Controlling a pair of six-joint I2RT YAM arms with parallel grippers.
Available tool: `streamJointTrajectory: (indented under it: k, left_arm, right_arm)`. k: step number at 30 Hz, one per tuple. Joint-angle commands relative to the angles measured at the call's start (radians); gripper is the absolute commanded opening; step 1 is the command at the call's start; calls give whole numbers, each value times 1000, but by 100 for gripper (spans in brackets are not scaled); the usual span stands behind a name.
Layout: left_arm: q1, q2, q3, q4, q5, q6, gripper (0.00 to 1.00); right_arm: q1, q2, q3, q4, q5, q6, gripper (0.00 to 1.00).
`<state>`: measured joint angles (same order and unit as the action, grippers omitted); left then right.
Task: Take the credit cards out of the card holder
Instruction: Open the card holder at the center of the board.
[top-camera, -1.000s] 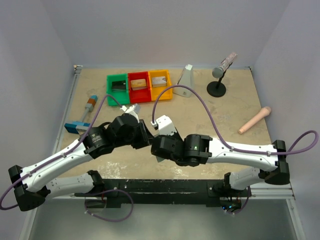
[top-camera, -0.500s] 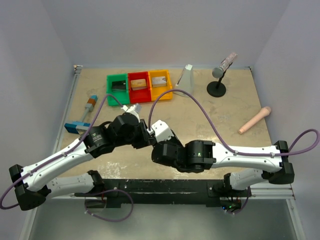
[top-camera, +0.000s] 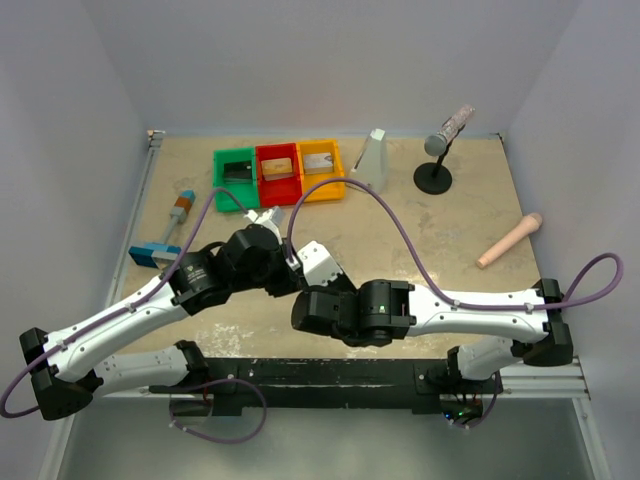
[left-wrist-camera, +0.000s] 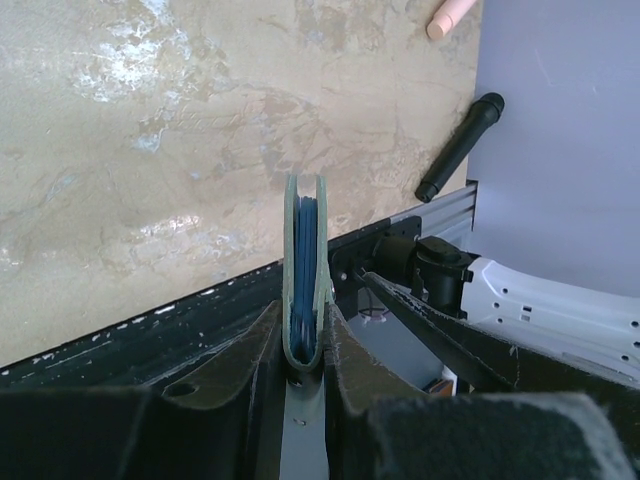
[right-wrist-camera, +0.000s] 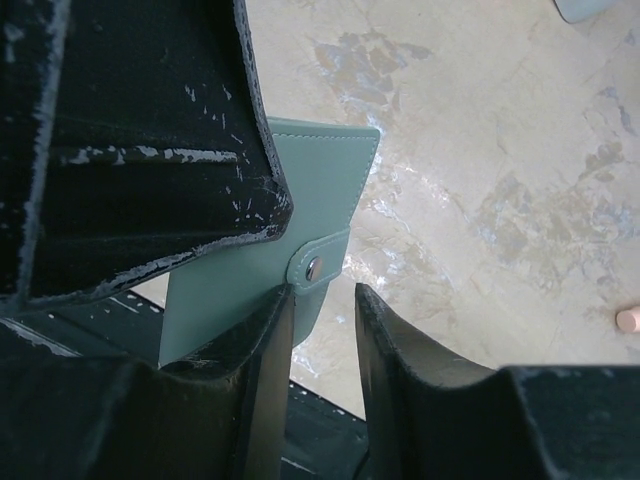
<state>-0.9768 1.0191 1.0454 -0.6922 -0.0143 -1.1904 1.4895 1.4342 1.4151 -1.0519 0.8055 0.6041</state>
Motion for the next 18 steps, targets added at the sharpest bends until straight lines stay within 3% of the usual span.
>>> streamJointTrajectory:
  k: [1,18]
  left_arm:
    - [-8,-11,24,80,97,-18,0]
    - [-8,-19,-1,106,122,-17,0]
  right_arm:
    - [-9,14,51,-69,87,40,32]
    - [-32,11,51,-71,70,51,19]
